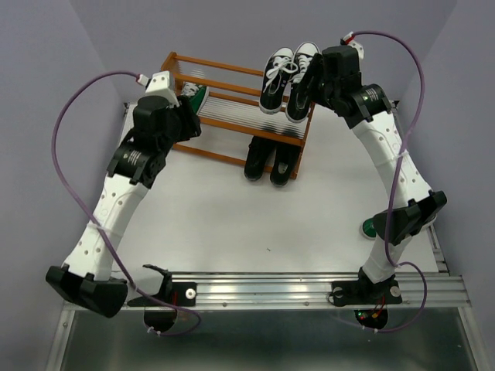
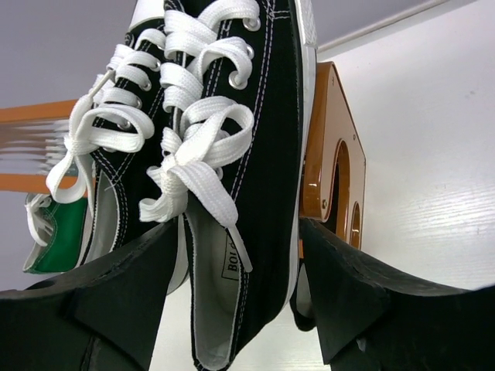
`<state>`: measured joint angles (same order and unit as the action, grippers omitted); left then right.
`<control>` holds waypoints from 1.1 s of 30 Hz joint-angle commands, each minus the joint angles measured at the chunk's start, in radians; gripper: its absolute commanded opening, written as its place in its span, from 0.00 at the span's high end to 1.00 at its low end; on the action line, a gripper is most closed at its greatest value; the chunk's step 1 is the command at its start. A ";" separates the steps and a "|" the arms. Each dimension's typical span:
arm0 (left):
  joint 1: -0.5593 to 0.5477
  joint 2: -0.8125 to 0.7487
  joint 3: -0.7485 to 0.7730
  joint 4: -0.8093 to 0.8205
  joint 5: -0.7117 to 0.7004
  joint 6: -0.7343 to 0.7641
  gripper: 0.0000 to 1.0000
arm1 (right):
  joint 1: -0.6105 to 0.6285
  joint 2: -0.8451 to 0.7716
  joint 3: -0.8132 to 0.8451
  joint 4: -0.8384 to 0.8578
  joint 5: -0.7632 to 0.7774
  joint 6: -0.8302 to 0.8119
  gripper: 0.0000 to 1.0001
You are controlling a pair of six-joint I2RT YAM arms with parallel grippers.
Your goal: Place and organize the shoes onto the shoe shelf
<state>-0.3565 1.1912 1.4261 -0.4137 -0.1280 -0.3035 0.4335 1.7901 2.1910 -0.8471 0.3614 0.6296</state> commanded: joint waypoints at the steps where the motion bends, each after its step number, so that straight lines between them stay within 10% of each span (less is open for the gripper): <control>1: -0.064 0.119 0.219 0.006 0.068 -0.010 0.42 | 0.002 -0.051 0.049 0.066 -0.013 -0.027 0.28; 13: -0.245 0.442 0.651 -0.097 0.050 0.099 0.29 | 0.002 -0.044 0.049 0.066 -0.004 -0.027 0.27; 33: -0.341 0.663 0.810 -0.106 -0.065 0.199 0.30 | 0.002 -0.040 0.015 0.068 0.001 -0.016 0.30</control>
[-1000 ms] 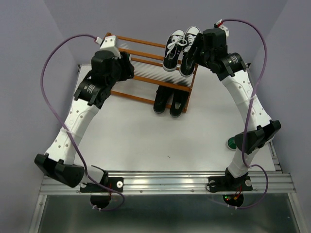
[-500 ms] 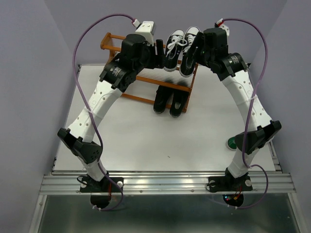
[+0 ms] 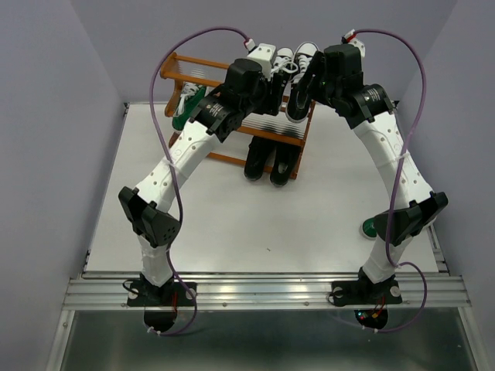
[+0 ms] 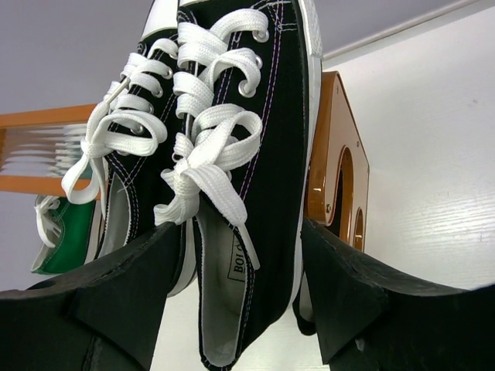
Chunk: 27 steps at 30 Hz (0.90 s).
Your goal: Place and organize the shoes onto the shoe shelf
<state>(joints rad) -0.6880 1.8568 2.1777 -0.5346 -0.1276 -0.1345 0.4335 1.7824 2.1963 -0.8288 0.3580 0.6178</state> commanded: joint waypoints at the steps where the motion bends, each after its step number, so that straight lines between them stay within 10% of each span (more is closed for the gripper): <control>1: -0.011 -0.001 0.056 0.016 -0.070 0.029 0.31 | 0.002 -0.029 0.008 0.048 0.006 -0.004 0.31; 13: -0.015 0.028 0.048 0.074 -0.129 0.010 0.43 | 0.002 -0.026 -0.023 0.049 0.015 -0.006 0.34; 20: -0.013 0.038 0.057 0.096 -0.136 0.009 0.75 | 0.002 -0.020 -0.032 0.049 0.030 -0.007 0.43; 22: -0.013 0.045 0.070 0.097 -0.150 0.004 0.99 | 0.002 -0.017 -0.035 0.048 0.033 -0.007 0.44; 27: -0.013 0.041 0.073 0.113 -0.237 -0.031 1.00 | 0.002 -0.011 -0.035 0.054 0.041 -0.006 0.50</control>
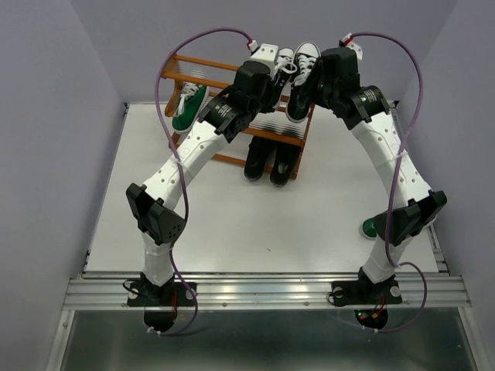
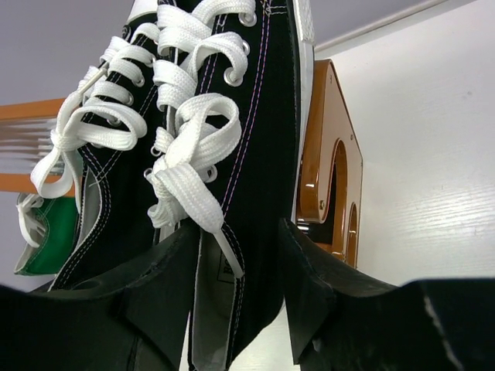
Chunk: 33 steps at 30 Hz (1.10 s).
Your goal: Place and organize the shoes onto the shoe shelf
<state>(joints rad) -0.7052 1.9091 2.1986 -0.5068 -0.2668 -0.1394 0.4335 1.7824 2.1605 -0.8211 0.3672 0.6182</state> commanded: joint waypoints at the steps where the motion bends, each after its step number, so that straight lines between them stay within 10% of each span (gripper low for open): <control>1: 0.006 -0.018 0.046 0.093 -0.120 -0.034 1.00 | 0.002 -0.011 0.001 0.048 0.032 -0.006 0.50; 18: 0.016 -0.094 -0.080 0.214 -0.315 -0.118 1.00 | 0.002 0.003 -0.001 0.068 0.032 0.006 0.55; 29: 0.016 -0.097 -0.082 0.218 -0.295 -0.114 1.00 | 0.002 0.025 -0.021 0.073 0.030 0.014 0.76; 33: 0.016 -0.097 -0.085 0.221 -0.298 -0.117 1.00 | 0.002 0.034 -0.013 0.074 0.045 0.021 0.98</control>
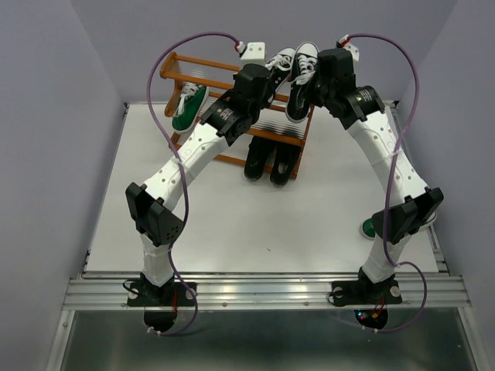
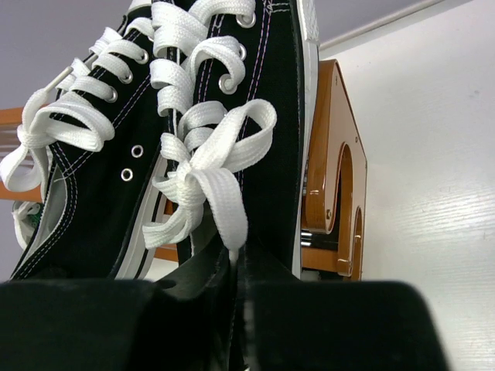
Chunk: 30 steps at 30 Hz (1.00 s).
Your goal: Place and organize the shoes onto the shoe shelf
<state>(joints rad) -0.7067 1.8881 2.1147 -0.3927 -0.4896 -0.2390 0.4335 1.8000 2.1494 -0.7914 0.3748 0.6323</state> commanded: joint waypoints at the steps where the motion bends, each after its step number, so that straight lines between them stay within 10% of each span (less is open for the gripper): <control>1: 0.019 -0.076 -0.001 0.107 -0.075 -0.019 1.00 | 0.002 0.012 0.000 0.044 0.047 0.012 0.99; 30: 0.049 -0.142 -0.095 0.158 -0.052 -0.100 1.00 | 0.002 -0.016 -0.034 0.207 0.047 0.053 0.99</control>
<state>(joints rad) -0.6796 1.8294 2.0087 -0.3290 -0.4931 -0.3176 0.4397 1.7908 2.1036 -0.7166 0.4587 0.6724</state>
